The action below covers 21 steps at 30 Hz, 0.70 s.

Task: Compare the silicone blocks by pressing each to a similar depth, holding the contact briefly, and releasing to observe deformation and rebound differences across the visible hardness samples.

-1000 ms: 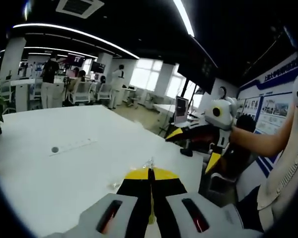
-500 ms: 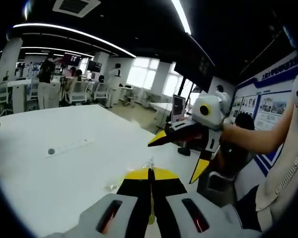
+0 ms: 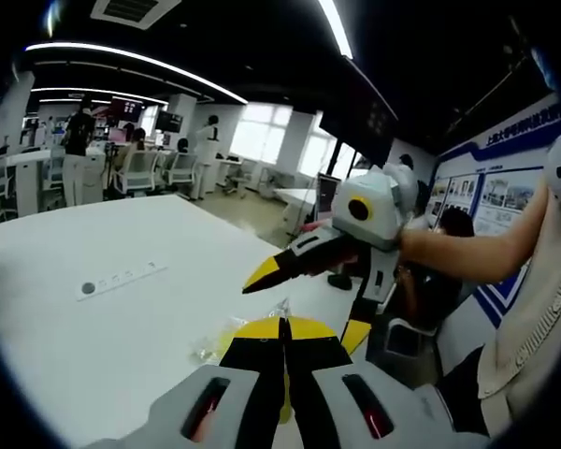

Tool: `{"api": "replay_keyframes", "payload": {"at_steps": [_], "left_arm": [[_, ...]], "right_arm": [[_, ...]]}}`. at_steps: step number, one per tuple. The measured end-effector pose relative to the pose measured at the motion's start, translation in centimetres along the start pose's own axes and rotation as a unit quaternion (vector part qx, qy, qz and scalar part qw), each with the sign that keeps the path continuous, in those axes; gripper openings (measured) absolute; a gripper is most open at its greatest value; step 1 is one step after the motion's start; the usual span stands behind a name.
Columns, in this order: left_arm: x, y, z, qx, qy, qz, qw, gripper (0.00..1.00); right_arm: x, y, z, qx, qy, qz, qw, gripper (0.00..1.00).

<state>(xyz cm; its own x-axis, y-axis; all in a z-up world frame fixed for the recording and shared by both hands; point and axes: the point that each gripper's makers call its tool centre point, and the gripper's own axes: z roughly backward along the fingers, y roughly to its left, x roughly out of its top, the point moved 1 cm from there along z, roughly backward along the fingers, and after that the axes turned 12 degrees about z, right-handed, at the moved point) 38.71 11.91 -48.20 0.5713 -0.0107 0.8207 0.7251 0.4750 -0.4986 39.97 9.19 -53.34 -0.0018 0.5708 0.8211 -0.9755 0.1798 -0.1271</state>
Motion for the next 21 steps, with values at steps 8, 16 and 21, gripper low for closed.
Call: {"api": "replay_keyframes", "payload": {"at_steps": [8,16,21], "left_arm": [[0.1,0.0,-0.3,-0.003,0.008,-0.004,1.0,0.0],[0.3,-0.3,-0.7,-0.013,0.012,-0.007,0.9998,0.0],[0.2,-0.7,-0.8,-0.02,0.017,-0.012,0.9996,0.0]], "right_arm": [[0.1,0.6,-1.2,0.039,0.009,0.0,0.9992,0.64],[-0.7,0.8,-2.7,0.058,0.027,0.002,0.998,0.63],[-0.8,1.1,-3.4,0.068,0.029,0.003,0.9973,0.62]]}}
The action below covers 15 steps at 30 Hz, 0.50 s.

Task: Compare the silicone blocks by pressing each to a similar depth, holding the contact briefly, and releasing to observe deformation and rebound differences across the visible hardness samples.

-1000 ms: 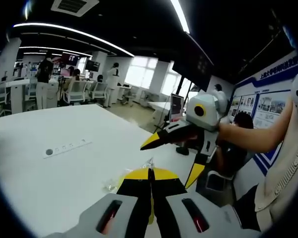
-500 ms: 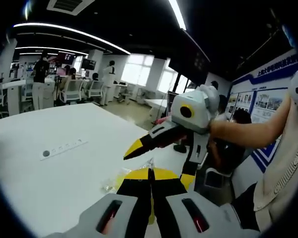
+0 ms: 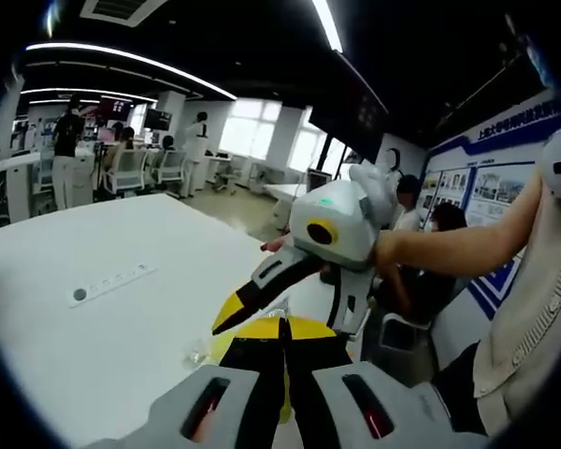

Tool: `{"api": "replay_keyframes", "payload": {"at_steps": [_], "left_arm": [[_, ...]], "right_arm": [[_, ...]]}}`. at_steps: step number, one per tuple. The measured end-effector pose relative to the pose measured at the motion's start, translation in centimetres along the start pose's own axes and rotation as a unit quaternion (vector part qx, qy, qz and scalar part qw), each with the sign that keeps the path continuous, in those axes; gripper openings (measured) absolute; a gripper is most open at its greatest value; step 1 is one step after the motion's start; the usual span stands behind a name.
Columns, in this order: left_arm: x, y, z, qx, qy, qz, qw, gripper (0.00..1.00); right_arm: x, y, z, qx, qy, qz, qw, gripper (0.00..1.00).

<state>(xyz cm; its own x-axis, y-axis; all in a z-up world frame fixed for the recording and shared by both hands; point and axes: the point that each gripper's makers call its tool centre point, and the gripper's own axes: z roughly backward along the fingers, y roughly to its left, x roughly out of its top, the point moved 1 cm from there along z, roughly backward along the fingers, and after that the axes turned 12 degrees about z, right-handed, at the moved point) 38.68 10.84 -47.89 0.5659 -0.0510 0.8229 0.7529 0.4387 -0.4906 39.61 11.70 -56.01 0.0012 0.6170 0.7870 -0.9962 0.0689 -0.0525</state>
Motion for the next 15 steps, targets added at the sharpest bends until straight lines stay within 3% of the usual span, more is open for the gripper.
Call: {"api": "replay_keyframes", "payload": {"at_steps": [6,15], "left_arm": [[0.07,-0.31,-0.14,-0.007,0.003,-0.005,1.0,0.0],[0.23,-0.5,-0.06,-0.014,0.004,-0.015,0.9998,0.0]], "right_arm": [[0.15,0.12,-0.36,0.009,0.0,0.004,0.9999,0.6],[-0.02,0.53,-0.56,0.029,0.004,0.009,0.9995,0.48]]}}
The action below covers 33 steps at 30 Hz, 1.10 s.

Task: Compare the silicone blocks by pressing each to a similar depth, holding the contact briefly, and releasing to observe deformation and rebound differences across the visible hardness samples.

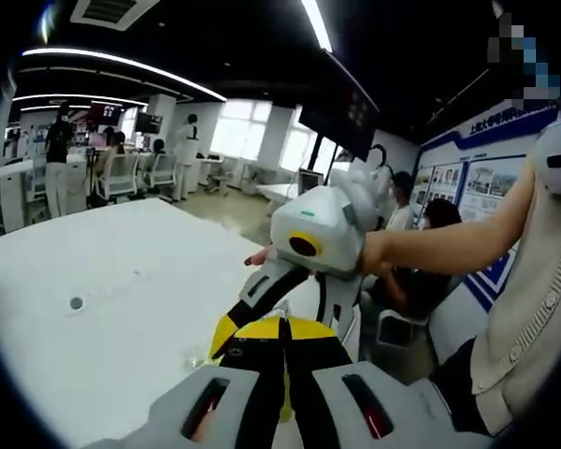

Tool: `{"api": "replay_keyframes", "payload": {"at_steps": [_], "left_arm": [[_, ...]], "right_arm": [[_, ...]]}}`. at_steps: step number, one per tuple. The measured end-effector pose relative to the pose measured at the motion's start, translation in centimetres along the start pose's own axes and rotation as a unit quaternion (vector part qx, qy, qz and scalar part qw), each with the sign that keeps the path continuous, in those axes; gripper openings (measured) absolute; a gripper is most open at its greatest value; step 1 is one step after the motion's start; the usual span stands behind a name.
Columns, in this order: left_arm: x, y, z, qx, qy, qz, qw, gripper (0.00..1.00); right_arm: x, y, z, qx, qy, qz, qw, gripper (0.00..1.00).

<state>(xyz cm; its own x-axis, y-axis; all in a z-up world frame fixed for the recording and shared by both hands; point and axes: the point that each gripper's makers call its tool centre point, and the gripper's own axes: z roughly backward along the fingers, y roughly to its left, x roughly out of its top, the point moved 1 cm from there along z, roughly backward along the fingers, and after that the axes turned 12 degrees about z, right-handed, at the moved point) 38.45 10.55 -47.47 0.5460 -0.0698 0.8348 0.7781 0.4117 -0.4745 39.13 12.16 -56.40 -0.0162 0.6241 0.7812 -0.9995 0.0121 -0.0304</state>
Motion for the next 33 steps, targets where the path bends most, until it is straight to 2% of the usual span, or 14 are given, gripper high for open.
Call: {"api": "replay_keyframes", "payload": {"at_steps": [9,14,18,33], "left_arm": [[-0.6,-0.2,0.2,-0.002,0.008,-0.003,1.0,0.0],[-1.0,-0.2,0.2,-0.001,0.016,-0.006,0.9999,0.0],[-1.0,-0.1,0.2,-0.001,0.015,-0.005,0.9999,0.0],[-1.4,-0.4,0.0,-0.003,0.023,-0.008,0.9997,0.0]], "right_arm": [[-0.2,0.3,-0.1,0.012,0.004,0.011,0.9999,0.37],[-0.3,0.5,-0.2,0.016,0.012,0.023,0.9995,0.26],[-0.4,0.7,-0.2,0.019,0.015,0.018,0.9995,0.21],[-0.7,1.6,-0.1,0.029,0.029,0.022,0.9989,0.08]]}}
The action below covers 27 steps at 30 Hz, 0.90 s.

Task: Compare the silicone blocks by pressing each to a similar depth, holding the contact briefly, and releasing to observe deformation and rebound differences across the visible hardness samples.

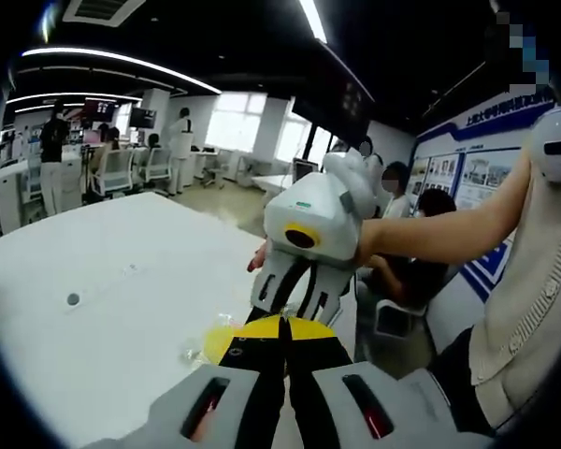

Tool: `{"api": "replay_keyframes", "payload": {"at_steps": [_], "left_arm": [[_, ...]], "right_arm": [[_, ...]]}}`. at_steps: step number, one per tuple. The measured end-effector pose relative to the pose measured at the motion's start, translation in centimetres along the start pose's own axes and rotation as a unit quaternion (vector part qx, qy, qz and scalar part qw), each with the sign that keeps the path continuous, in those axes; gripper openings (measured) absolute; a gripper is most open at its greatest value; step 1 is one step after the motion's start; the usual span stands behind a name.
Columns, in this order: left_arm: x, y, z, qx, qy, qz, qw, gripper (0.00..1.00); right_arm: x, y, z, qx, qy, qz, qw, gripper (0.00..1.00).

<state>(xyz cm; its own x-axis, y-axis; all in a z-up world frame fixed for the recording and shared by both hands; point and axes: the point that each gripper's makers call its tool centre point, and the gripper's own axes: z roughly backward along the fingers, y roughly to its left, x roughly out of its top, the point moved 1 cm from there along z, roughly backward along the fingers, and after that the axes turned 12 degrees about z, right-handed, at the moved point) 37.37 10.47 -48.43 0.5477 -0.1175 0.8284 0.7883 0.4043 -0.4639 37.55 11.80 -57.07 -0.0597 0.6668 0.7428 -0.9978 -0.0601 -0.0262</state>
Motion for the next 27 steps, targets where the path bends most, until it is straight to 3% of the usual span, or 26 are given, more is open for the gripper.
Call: {"api": "replay_keyframes", "payload": {"at_steps": [27], "left_arm": [[-0.53,0.07,0.03,0.0,0.007,0.003,1.0,0.0]], "right_arm": [[-0.41,0.29,-0.25,0.006,0.013,-0.002,0.9999,0.07]]}}
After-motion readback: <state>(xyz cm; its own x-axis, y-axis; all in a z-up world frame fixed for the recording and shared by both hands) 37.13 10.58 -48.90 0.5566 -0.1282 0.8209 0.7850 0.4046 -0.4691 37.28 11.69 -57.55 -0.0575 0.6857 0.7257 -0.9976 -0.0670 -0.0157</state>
